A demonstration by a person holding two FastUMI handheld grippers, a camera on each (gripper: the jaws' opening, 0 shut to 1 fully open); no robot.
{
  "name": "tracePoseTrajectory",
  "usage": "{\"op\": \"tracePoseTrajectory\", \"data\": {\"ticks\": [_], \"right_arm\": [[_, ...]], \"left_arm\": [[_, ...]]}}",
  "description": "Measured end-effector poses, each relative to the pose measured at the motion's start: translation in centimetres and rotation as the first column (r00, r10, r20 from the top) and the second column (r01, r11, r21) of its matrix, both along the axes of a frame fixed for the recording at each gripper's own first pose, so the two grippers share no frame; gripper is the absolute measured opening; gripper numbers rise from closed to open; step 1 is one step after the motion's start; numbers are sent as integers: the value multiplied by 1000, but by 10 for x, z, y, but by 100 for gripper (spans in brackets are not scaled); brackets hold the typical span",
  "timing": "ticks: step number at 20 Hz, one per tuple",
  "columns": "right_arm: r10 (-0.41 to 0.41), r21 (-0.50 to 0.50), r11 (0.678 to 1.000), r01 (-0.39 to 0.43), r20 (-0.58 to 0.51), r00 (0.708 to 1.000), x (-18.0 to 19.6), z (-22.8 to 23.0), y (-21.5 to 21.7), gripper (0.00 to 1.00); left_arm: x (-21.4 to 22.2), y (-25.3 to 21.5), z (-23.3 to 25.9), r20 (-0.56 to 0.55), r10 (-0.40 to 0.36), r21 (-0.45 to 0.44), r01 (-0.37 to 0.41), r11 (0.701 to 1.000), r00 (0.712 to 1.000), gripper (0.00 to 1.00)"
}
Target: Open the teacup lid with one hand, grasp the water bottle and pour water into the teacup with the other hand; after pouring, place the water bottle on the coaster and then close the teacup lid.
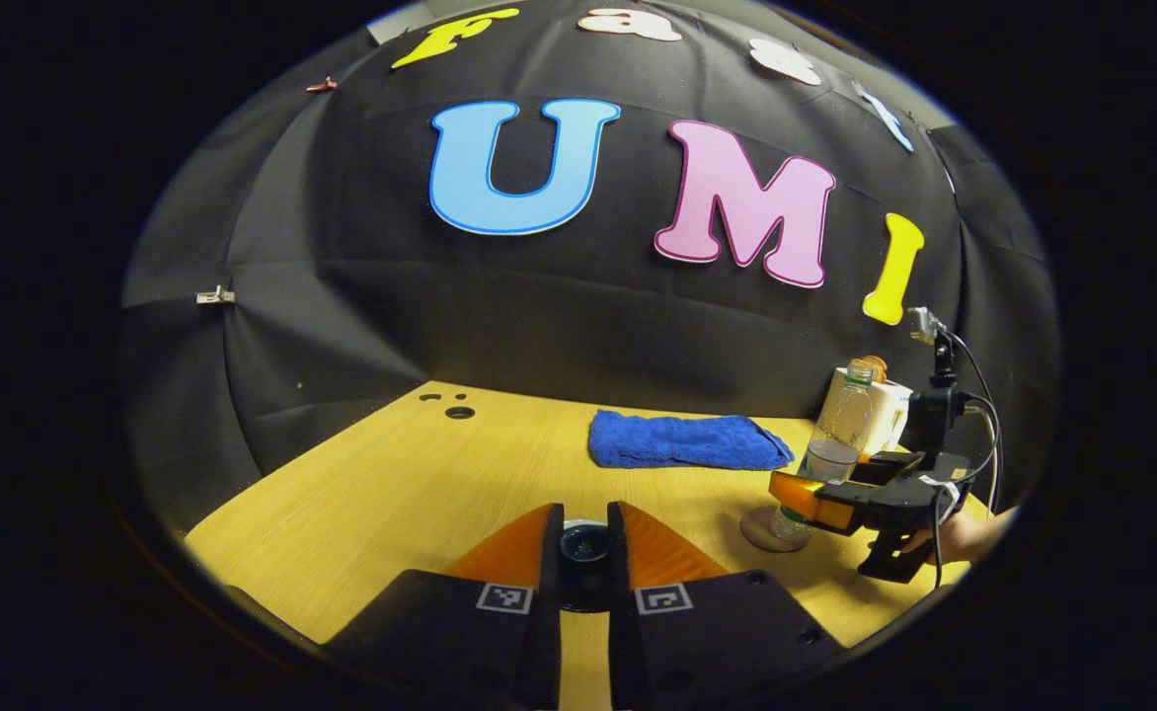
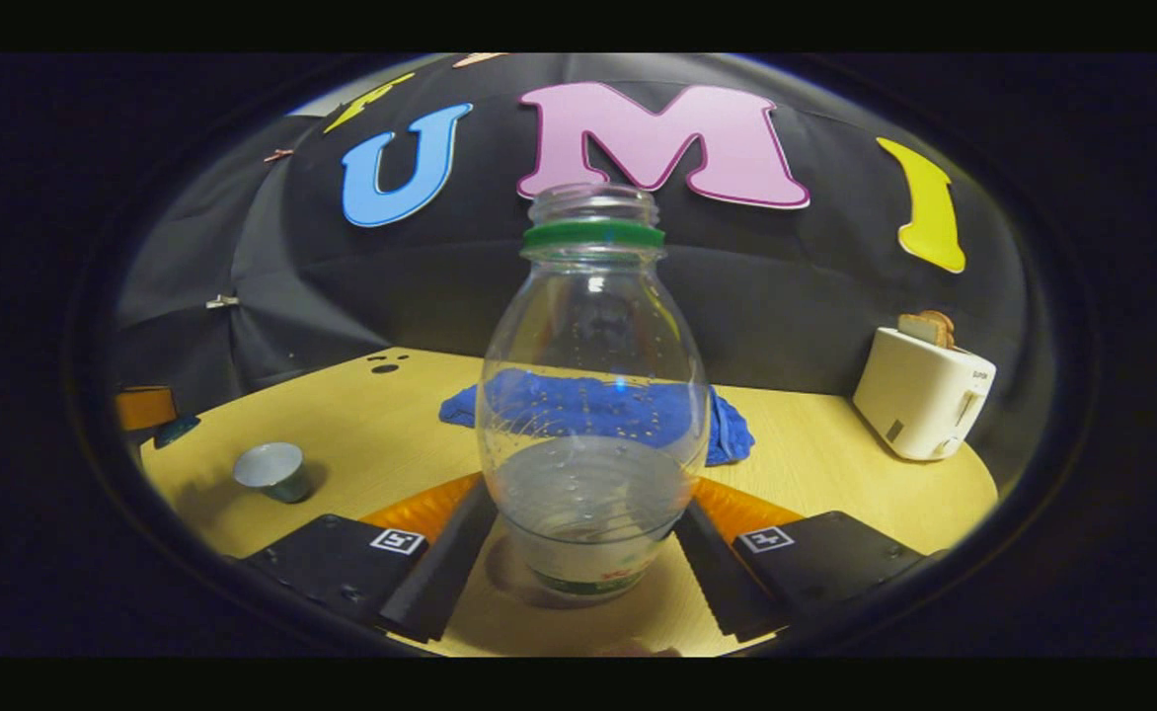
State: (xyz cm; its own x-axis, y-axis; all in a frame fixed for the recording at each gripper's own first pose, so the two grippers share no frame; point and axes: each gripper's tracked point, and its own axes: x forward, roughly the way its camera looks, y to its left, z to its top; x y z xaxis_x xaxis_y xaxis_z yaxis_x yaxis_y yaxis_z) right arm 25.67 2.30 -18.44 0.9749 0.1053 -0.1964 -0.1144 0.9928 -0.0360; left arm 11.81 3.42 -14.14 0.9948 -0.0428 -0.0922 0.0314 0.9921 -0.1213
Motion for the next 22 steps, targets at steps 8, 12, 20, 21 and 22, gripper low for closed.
{"op": "tracePoseTrajectory", "data": {"ticks": [8,12,20,21,22], "right_arm": [[-71,-67,995,73,33,997,-56,2,-10,98],[-94,-38,995,93,-33,995,-92,-17,-15,99],[-154,25,987,157,-103,983,-137,-18,-32,98],[-162,23,986,165,-104,981,-140,-18,-32,98],[-165,22,985,168,-107,980,-142,-18,-33,98]], "left_arm": [[14,5,4,20,21,-9,-21,1000,1000,23],[31,3,-11,16,18,-1,-18,1000,1000,23],[67,-5,-41,39,8,120,-12,993,999,23],[70,-6,-45,37,1,133,-6,991,999,23],[73,-7,-50,25,-5,138,2,990,1000,23]]}}
